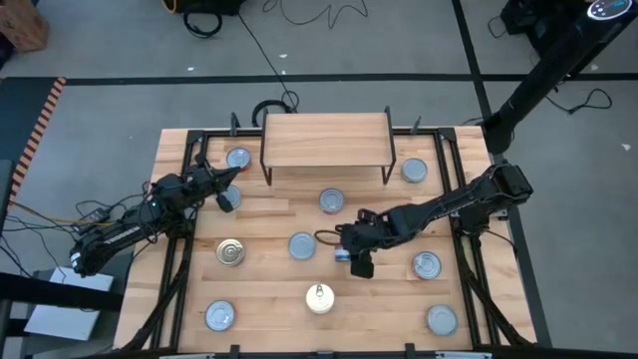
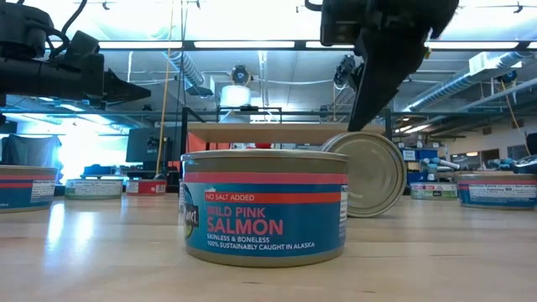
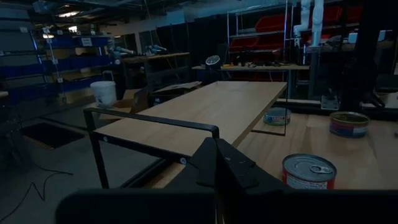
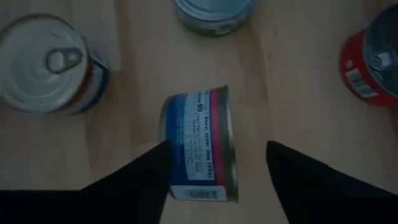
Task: Stack canned seafood by type on shelf
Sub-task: Put the blue pink tuna can on the shelf
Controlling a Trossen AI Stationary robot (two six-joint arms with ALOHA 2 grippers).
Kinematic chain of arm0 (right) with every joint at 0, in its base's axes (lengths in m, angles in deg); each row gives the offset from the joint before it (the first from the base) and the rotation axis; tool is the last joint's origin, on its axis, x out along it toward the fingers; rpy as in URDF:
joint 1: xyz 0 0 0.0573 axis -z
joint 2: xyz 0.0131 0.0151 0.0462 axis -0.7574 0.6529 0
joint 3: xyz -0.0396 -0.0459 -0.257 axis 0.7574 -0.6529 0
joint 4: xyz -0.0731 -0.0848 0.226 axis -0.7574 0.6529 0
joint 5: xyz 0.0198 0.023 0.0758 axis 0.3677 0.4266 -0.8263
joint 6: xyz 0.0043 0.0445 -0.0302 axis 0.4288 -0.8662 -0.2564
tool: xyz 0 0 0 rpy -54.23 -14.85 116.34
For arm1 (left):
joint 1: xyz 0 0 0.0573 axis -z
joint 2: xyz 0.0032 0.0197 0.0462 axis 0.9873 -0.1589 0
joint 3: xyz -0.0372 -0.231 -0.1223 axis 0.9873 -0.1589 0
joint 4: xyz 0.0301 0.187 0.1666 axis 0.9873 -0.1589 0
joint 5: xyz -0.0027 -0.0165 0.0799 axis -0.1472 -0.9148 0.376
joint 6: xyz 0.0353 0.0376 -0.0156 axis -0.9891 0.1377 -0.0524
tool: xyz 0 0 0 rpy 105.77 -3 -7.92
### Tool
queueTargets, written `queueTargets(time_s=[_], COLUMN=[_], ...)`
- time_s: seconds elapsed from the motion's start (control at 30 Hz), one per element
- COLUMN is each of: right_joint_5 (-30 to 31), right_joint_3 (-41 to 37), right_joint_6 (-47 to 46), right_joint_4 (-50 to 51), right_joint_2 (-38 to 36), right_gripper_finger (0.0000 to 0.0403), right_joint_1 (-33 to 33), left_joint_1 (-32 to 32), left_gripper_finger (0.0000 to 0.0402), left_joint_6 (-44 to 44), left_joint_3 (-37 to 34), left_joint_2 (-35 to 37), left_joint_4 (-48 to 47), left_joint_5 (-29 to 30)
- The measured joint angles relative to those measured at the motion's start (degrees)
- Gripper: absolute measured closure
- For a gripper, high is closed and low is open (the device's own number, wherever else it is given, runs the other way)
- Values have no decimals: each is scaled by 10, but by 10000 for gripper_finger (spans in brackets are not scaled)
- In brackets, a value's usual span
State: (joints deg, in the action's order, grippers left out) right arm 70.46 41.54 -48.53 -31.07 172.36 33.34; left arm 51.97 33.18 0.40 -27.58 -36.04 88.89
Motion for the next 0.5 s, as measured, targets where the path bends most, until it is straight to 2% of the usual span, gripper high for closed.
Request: queueTargets(time_s=[0.23, 0.5], right_joint_5=[-1, 20], right_joint_3=[2, 0], right_joint_6=[1, 28], right_joint_4=[-12, 12], right_joint_2=[30, 30], right_gripper_finger=[80, 81], right_joint_1=[-10, 8], left_joint_1=[0, 0], left_gripper_finger=[398, 398], left_joint_6=[2, 1], left_joint_3=[0, 0], left_joint_2=[0, 0], left_joint_4=[0, -1], left_joint_5=[-3, -3])
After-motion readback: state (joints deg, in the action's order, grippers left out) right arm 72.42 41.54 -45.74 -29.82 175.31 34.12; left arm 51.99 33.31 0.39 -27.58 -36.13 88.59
